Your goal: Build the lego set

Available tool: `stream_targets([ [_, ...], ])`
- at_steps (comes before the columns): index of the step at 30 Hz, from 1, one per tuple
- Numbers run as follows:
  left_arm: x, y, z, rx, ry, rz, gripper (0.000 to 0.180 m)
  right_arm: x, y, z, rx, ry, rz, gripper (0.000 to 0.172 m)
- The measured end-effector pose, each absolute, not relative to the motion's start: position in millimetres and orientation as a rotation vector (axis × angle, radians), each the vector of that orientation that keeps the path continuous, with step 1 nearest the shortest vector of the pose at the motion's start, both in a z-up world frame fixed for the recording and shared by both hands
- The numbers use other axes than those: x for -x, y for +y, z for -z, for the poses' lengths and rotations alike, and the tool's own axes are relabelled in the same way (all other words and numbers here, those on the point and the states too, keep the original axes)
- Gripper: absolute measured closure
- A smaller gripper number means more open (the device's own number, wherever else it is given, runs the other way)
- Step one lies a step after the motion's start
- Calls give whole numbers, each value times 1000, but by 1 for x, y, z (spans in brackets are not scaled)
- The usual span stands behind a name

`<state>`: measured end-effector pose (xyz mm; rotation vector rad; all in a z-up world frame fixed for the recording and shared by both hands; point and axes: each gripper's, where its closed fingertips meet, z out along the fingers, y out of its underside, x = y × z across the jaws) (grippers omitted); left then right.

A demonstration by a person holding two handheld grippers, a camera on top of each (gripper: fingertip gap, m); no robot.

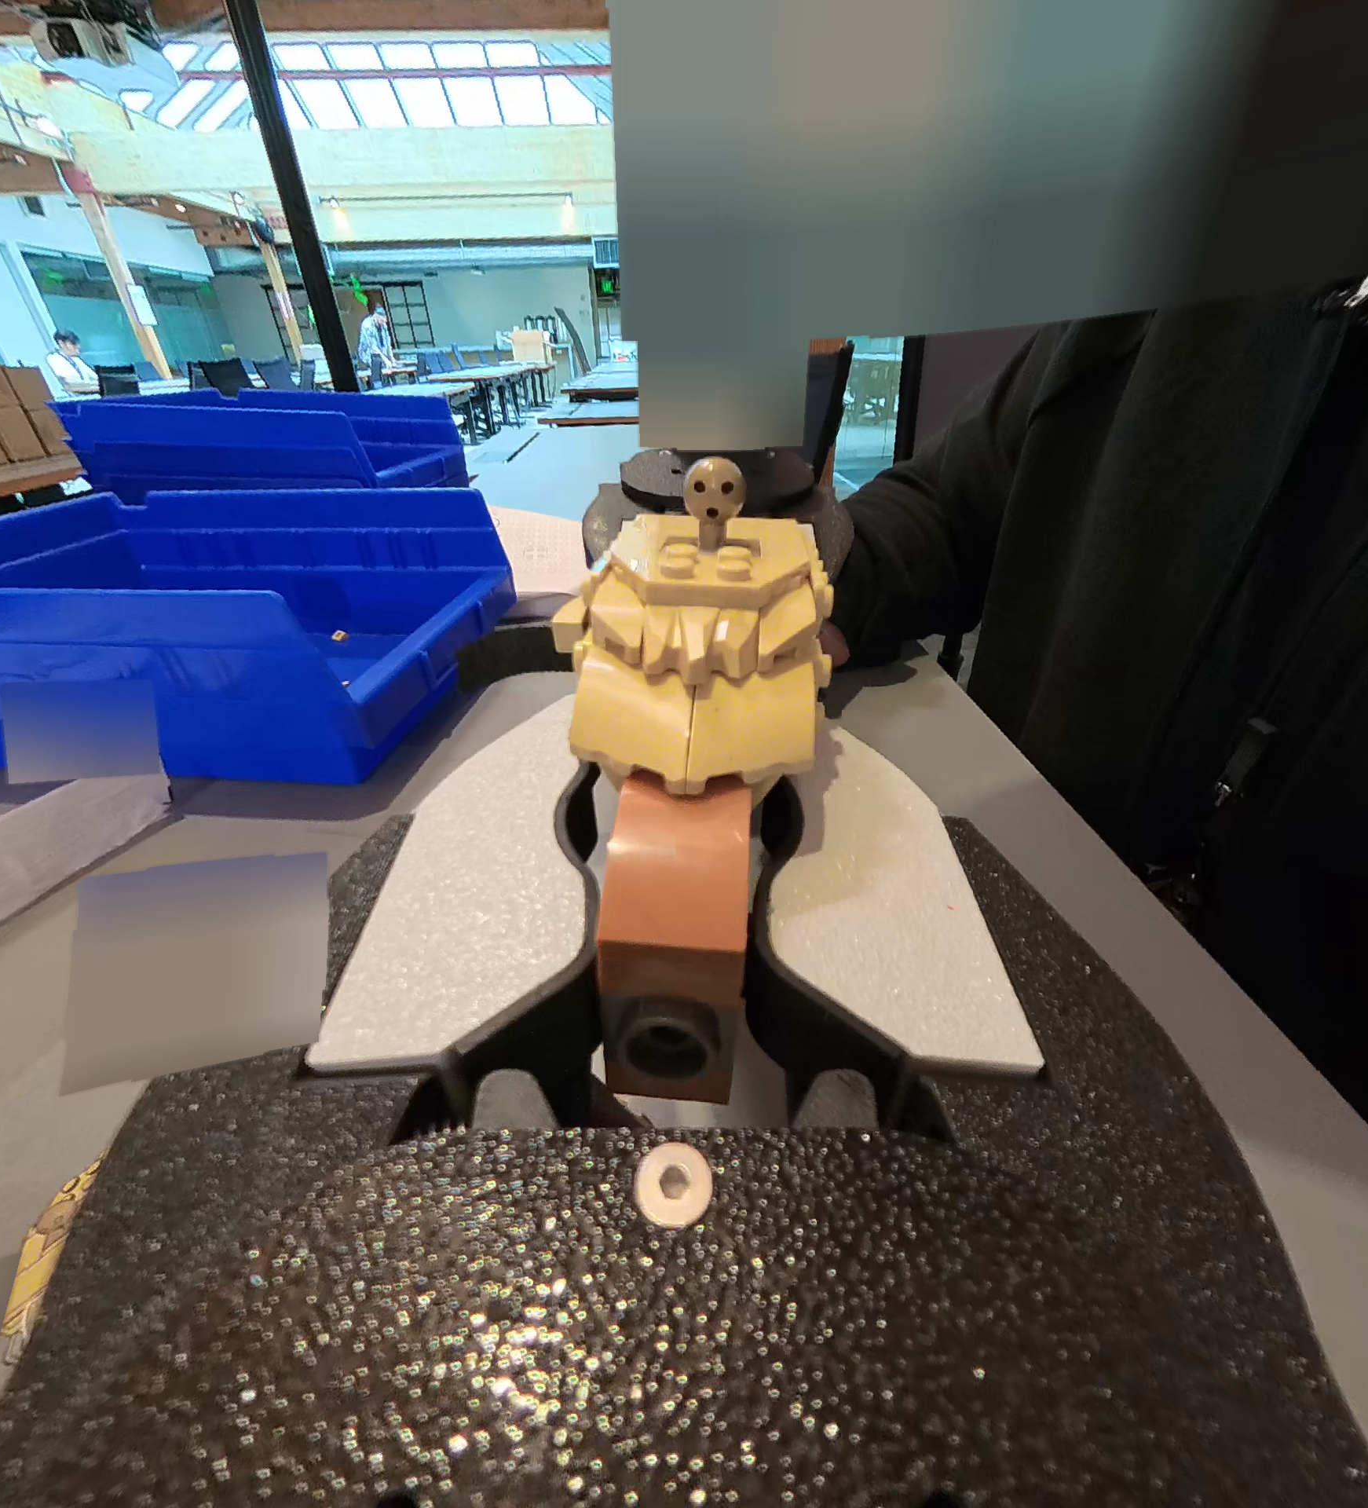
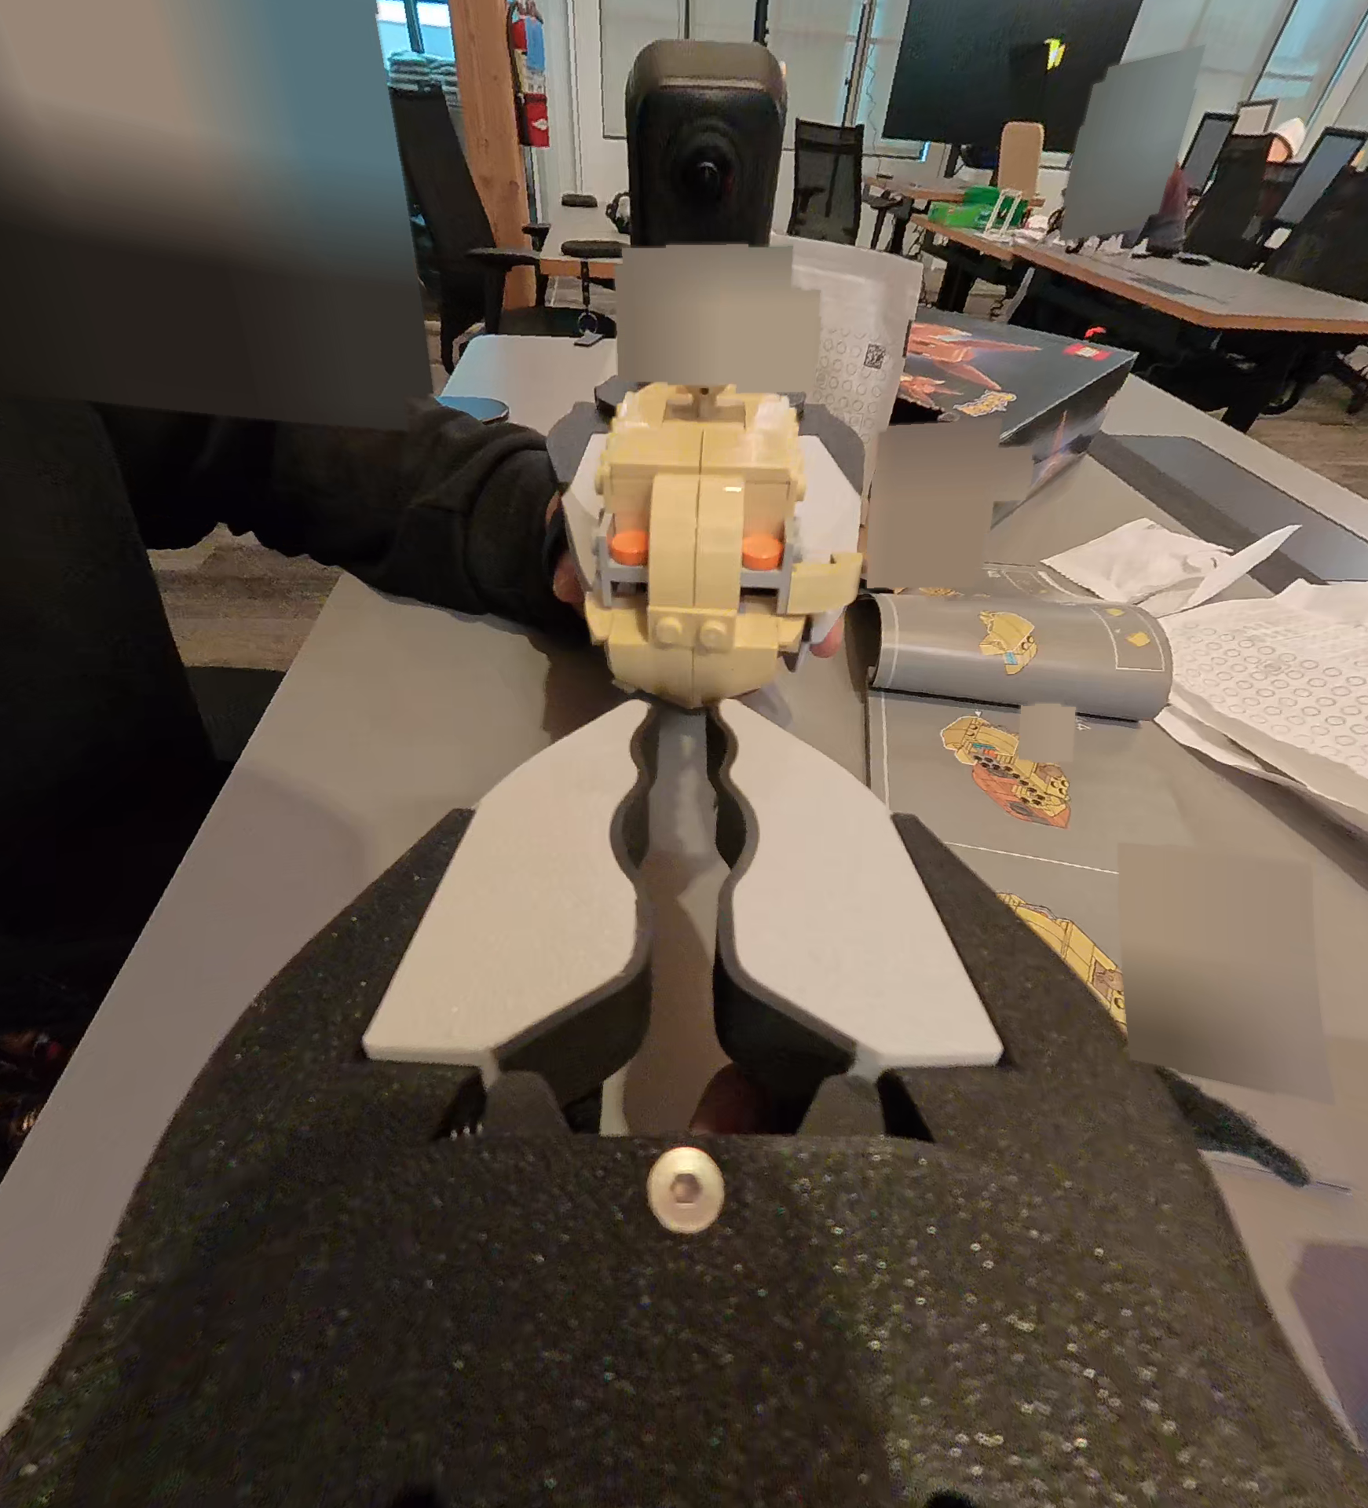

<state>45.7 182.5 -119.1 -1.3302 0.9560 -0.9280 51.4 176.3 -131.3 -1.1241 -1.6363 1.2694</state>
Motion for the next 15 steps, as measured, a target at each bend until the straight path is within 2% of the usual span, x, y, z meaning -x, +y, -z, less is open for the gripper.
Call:
stream_targets([
  [8, -38, 187, 107, 1278, 860, 925, 144, -50, 194, 130, 1163, -1580, -1182, 157],
  [15, -36, 188, 110, 1295, 883, 878, 144, -63, 191, 89, 1006, -1419, -1344, 159],
])
